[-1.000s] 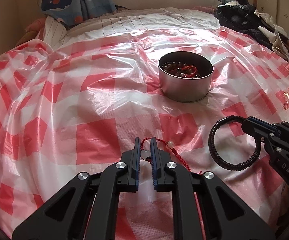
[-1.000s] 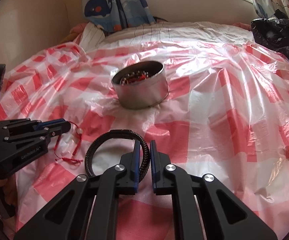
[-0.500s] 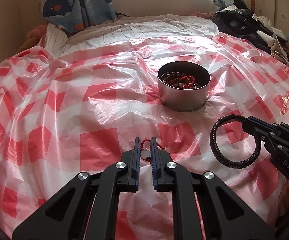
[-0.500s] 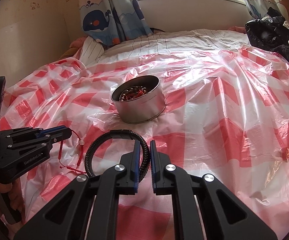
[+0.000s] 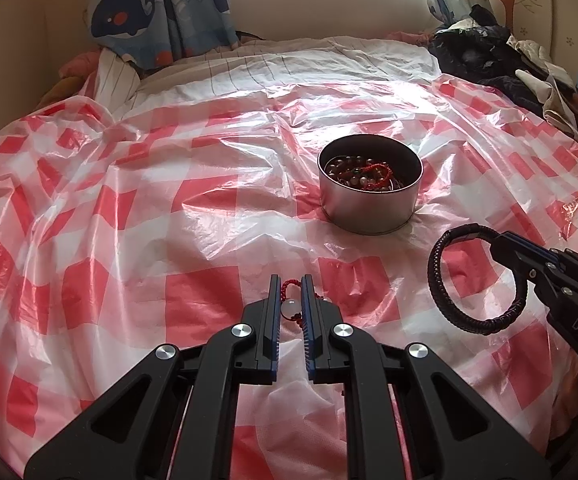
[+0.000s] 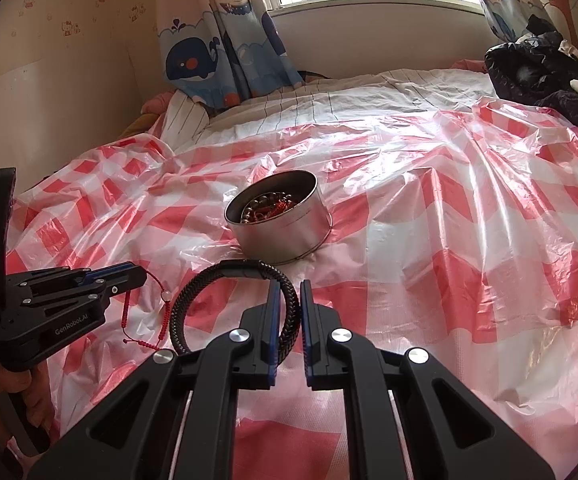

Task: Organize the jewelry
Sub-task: 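Lift and carry both bracelets toward the tin with both tools, then lower the red string bracelet into the tin and open the left tool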

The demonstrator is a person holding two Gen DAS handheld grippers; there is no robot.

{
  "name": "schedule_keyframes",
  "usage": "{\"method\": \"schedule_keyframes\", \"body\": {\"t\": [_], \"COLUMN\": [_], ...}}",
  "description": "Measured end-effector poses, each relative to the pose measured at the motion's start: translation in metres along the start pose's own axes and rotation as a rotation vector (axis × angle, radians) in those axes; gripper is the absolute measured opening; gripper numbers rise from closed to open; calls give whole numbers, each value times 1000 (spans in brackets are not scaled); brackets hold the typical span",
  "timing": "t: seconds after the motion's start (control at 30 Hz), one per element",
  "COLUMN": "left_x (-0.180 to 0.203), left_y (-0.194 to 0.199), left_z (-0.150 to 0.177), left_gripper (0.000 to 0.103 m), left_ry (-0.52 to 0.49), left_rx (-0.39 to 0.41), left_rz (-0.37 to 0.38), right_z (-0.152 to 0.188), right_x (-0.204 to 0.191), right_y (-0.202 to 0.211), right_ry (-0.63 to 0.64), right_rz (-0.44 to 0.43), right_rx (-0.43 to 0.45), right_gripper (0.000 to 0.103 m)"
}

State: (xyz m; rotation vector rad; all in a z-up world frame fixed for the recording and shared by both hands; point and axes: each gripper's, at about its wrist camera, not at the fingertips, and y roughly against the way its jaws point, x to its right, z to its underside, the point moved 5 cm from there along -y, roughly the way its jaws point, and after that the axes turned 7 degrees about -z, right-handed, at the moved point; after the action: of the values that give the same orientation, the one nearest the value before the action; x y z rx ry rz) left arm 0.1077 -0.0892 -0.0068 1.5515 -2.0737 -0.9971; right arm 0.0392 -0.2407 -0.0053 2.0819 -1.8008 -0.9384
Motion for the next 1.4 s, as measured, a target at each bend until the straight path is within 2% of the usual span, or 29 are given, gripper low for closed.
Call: {"method": "schedule_keyframes", "body": {"t": [0.37,0.57,0.83,1.4], "left_x": [3,1,5,19], "left_y": [5,18,23,-7], "left_z": [-4,-22,-54,-97], "left_gripper": [9,9,9,9], "left_ry": [7,93,146,172], "left_rx": [24,74,113,125], "left_rz": [14,133,208,247], "right_z": [-4,-13,-31,-63], "right_x": [-1,1,7,27], "right_y": [3,1,-1,-18], "right_ry": [-8,-44,-73,-106], "right_rz": [-8,-29,-28,13], "right_rx": [25,53,84,106], "right_gripper": [10,10,10,11]}}
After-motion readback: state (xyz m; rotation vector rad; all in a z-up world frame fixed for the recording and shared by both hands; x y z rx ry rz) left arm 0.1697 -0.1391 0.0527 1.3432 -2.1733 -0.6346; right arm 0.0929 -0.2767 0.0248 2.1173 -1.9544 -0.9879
